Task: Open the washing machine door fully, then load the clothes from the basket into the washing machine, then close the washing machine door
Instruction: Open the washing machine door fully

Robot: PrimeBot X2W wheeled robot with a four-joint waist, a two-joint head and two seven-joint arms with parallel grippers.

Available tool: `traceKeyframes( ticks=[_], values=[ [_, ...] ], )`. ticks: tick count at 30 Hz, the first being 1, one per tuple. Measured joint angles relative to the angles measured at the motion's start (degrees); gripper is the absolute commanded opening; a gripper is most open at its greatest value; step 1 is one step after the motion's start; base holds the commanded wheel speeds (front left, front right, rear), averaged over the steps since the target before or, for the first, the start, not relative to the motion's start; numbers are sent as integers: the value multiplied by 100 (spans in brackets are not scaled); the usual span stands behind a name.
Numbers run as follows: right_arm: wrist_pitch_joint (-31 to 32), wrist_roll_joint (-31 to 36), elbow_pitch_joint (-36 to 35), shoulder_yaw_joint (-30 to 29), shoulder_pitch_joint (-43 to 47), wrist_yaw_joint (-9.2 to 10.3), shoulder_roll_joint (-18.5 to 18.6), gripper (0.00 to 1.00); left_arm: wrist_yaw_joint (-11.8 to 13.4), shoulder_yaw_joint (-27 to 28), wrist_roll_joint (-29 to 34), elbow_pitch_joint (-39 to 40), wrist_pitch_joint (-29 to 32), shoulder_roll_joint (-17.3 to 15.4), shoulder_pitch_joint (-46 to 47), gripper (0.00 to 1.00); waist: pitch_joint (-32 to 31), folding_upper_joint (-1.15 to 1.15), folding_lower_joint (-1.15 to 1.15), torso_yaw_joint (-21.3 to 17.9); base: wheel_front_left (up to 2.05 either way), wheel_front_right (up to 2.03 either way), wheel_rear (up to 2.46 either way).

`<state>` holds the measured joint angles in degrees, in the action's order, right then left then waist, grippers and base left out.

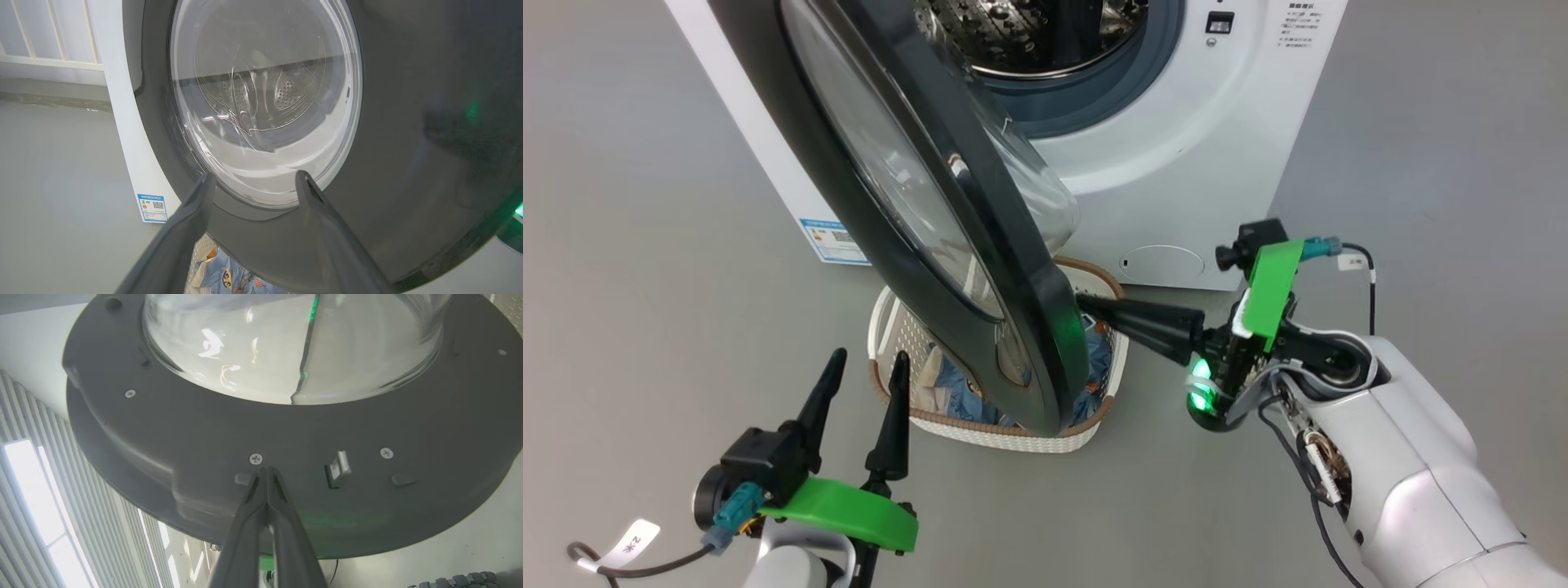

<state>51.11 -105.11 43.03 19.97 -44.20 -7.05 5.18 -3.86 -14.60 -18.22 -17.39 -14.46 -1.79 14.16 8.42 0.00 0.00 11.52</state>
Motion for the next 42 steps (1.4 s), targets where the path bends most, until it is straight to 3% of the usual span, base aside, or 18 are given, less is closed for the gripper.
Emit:
traceKeyframes(
  ticks=[13, 14, 16, 17, 18, 26, 42],
  values=[
    [-641, -297, -1026, -437, 538, -2, 344, 0, 1, 113, 52, -7, 0, -2, -134, 100, -144, 0, 0, -114, 0, 0, 0],
    [-781, -297, -1245, -524, 699, -2, 396, 7, 1, 125, 58, -10, 0, -2, -163, 100, -183, 0, 0, -141, 0, 0, 0],
    [-906, -292, -1457, -597, 882, -2, 460, 33, 0, 132, 60, -26, 0, -2, -207, 100, -229, 0, 0, -168, 0, 0, 0],
    [-992, -289, -1568, -626, 982, -2, 492, 82, 0, 135, 71, -37, 0, -3, -221, 100, -253, 0, 0, -183, 0, 0, 0],
    [-1055, -289, -1681, -660, 1091, -2, 527, 100, 0, 137, 92, -46, 0, -3, -224, 100, -278, 0, -1, -198, 0, 0, 0],
    [-1791, 1, -2386, -903, 1904, -2, 710, 100, -53, 205, 165, -99, 0, -5, -345, 100, -435, 0, 0, -374, 0, 0, 0],
    [-4335, 2435, -3597, -1174, 3439, -2, 1046, 100, -103, 365, 203, -121, 0, -8, -471, 100, -563, 0, 0, -647, 0, 0, 0]
  ],
)
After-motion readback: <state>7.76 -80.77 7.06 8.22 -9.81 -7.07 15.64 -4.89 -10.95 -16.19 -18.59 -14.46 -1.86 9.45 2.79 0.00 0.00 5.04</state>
